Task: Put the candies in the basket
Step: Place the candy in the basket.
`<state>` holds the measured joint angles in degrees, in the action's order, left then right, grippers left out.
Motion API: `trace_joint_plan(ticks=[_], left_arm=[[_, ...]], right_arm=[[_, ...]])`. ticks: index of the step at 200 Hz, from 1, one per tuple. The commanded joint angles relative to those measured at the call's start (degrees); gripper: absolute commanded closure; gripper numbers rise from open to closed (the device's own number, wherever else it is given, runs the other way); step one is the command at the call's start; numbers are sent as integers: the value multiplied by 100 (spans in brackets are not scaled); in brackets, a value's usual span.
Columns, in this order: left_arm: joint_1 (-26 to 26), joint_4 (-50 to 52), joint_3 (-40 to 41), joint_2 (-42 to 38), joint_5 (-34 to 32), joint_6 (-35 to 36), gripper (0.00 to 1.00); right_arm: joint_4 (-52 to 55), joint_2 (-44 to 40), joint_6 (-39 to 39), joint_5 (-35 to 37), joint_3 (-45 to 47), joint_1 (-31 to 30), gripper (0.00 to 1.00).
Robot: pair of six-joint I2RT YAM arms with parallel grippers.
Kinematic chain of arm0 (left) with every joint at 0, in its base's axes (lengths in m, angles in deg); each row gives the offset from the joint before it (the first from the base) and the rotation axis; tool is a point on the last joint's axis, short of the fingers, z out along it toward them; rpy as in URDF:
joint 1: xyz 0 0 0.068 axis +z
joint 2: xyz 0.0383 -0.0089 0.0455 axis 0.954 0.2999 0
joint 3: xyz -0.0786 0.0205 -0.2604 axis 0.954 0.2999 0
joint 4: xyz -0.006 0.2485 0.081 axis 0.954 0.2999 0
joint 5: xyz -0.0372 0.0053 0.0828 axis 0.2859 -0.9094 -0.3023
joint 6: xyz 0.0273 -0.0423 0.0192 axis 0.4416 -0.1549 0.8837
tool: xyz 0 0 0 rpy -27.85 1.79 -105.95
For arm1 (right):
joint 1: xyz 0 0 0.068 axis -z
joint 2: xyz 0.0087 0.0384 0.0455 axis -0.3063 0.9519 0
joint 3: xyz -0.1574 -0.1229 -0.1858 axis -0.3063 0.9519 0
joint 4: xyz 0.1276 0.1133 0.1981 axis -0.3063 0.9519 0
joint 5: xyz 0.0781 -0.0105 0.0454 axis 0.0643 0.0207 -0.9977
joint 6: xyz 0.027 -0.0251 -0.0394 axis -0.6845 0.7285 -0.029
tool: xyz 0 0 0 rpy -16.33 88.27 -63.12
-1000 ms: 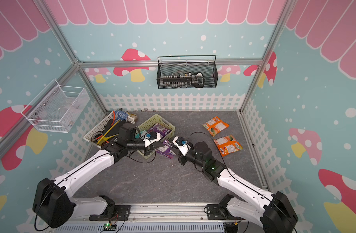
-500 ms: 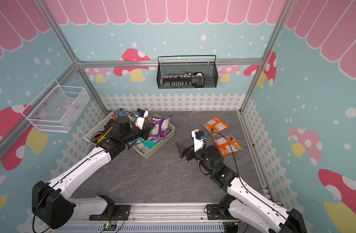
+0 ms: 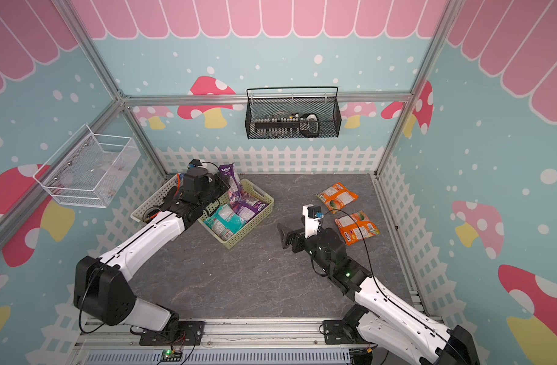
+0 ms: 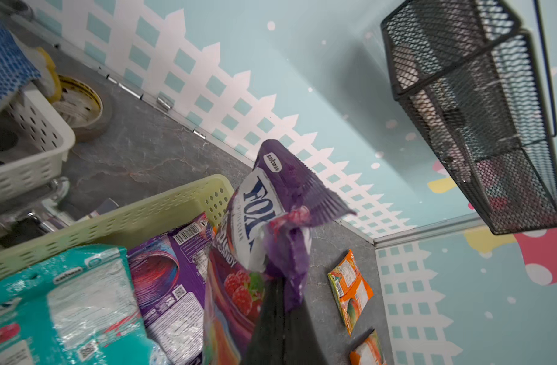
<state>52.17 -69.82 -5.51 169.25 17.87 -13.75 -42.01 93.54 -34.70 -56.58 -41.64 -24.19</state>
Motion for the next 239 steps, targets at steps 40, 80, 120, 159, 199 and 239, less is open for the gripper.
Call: trace_joint_plan(ticks=[40,80,120,159,199,239], left_arm=[[-10,-204,-574,891,109,-1403,100],[64,-335,-681,1338,546,-1970,100],[186,-697,-271,1558,798,-2312,100],[333,-934,71,1785,1303,-2456,100],[434,-960,262,1860,1376,-2306,94],[491,-941,308,1965,1414,-2134,85]], right_arm=[[446,105,-31,136,-212,-17,1],[506,107,13,225,-214,-17,1],[498,134,66,227,-220,-17,1],[507,174,53,201,-202,-17,1],[511,180,5,194,-178,-17,1],[507,208,-57,160,-178,-17,2]])
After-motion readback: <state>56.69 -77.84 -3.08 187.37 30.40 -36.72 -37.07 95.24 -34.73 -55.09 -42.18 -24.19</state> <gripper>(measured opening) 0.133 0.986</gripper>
